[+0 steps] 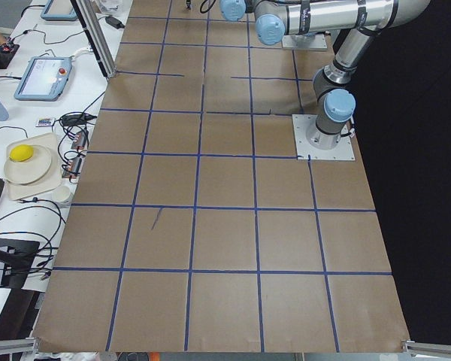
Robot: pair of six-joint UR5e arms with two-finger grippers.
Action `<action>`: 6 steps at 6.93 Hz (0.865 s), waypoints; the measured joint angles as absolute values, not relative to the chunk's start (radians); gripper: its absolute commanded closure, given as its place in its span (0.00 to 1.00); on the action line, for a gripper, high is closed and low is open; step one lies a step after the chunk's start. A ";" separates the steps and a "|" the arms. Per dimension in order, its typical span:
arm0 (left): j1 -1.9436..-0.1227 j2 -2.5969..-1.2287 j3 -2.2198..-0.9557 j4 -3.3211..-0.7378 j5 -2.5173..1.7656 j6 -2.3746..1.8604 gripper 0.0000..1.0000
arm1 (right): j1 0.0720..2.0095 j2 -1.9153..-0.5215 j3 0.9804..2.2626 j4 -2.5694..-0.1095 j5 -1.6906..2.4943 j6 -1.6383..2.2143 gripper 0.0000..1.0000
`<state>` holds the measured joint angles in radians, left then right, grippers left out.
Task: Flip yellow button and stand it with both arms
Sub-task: 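Hold the button up with the left gripper while the right gripper approaches its yellow cap, then close the right gripper on the yellow cap while the left gripper releases and withdraws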
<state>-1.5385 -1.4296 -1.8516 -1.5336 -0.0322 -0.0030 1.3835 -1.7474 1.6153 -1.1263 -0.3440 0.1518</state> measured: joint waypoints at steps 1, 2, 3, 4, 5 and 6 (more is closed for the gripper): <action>-1.539 -1.429 -1.850 -1.533 -0.032 -0.003 0.98 | 1.384 -1.749 1.619 -1.127 -0.343 0.151 0.31; -1.539 -1.427 -1.848 -1.533 -0.032 -0.003 0.98 | 1.384 -1.753 1.619 -1.127 -0.340 0.151 0.30; -1.539 -1.427 -1.848 -1.533 -0.031 -0.003 0.98 | 1.385 -1.762 1.619 -1.127 -0.337 0.151 0.30; -1.539 -1.423 -1.846 -1.533 -0.031 -0.003 0.98 | 1.385 -1.770 1.619 -1.128 -0.335 0.152 0.30; -1.539 -1.417 -1.844 -1.534 -0.030 -0.003 0.93 | 1.385 -1.776 1.618 -1.128 -0.326 0.153 0.38; -1.539 -1.417 -1.843 -1.533 -0.030 -0.003 0.93 | 1.384 -1.782 1.617 -1.128 -0.312 0.155 0.44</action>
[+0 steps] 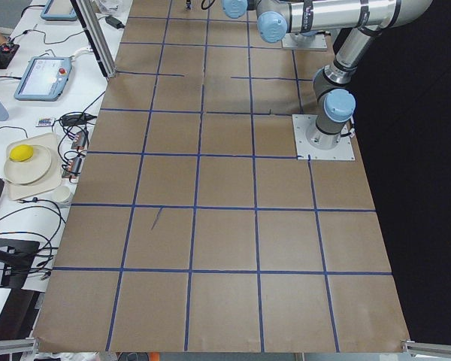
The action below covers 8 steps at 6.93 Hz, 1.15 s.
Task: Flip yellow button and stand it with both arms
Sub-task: 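Close the right gripper on the yellow cap while the left gripper releases and withdraws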
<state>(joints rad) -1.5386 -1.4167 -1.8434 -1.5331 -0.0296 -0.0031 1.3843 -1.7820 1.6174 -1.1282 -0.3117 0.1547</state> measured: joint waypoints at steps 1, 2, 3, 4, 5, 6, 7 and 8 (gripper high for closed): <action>-1.539 -1.417 -1.843 -1.531 -0.029 -0.003 0.93 | 1.384 -1.785 1.615 -1.128 -0.304 0.156 0.51; -1.539 -1.417 -1.843 -1.530 -0.028 -0.002 0.75 | 1.384 -1.786 1.613 -1.128 -0.301 0.157 0.60; -1.538 -1.419 -1.843 -1.530 -0.028 -0.002 0.48 | 1.384 -1.786 1.612 -1.127 -0.301 0.157 0.63; -1.539 -1.419 -1.843 -1.529 -0.027 -0.003 0.33 | 1.384 -1.786 1.611 -1.128 -0.302 0.157 0.63; -1.539 -1.419 -1.844 -1.528 -0.028 -0.007 0.20 | 1.384 -1.786 1.610 -1.128 -0.304 0.157 0.63; -1.539 -1.418 -1.844 -1.527 -0.027 -0.011 0.14 | 1.383 -1.786 1.609 -1.130 -0.305 0.158 0.63; -1.539 -1.415 -1.843 -1.526 -0.011 -0.013 0.13 | 1.382 -1.786 1.607 -1.131 -0.304 0.158 0.63; -1.539 -1.411 -1.841 -1.525 0.023 -0.017 0.11 | 1.379 -1.785 1.606 -1.134 -0.306 0.158 0.65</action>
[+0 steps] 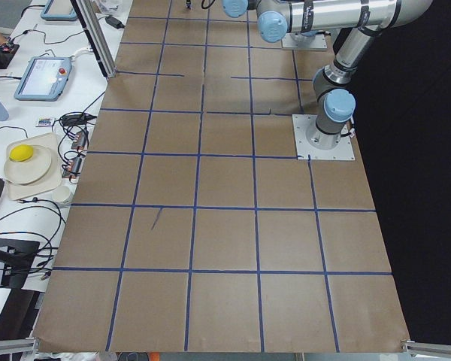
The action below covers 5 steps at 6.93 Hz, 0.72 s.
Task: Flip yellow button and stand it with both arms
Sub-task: 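Close the right gripper on the yellow cap while the left gripper releases and withdraws, then carry the button with the right gripper and set it upright, cap up, on the table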
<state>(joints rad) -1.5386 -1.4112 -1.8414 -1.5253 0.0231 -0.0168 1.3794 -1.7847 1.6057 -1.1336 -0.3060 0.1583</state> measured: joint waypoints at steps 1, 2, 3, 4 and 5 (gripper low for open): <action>-1.535 -1.409 -1.842 -1.525 0.049 -0.021 0.09 | 1.373 -1.783 1.603 -1.140 -0.332 0.156 0.69; -1.523 -1.409 -1.843 -1.524 0.069 -0.023 0.08 | 1.358 -1.780 1.600 -1.154 -0.407 0.148 0.73; -1.494 -1.409 -1.845 -1.524 0.119 -0.025 0.03 | 1.323 -1.778 1.599 -1.179 -0.544 0.135 0.77; -1.446 -1.411 -1.849 -1.525 0.189 -0.024 0.01 | 1.281 -1.776 1.600 -1.209 -0.722 0.126 0.92; -1.394 -1.413 -1.853 -1.528 0.261 -0.022 0.01 | 1.252 -1.774 1.608 -1.231 -0.935 0.108 0.97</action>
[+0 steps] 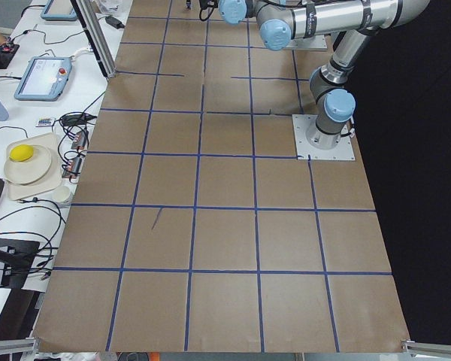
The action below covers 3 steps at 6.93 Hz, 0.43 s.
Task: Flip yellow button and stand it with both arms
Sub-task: 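Carry the button with the right gripper and set it upright, cap up, on the table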
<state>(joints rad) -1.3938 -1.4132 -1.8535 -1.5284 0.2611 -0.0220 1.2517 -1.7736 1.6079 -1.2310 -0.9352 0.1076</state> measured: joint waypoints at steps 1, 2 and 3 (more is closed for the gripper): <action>-1.362 -1.422 -1.851 -1.527 0.350 -0.020 0.01 | 1.240 -1.771 1.635 -1.253 -1.124 0.067 1.00; -1.345 -1.440 -1.842 -1.517 0.458 -0.018 0.01 | 1.233 -1.767 1.699 -1.330 -1.301 0.019 1.00; -1.337 -1.469 -1.826 -1.492 0.583 -0.016 0.01 | 1.226 -1.763 1.785 -1.477 -1.476 -0.004 1.00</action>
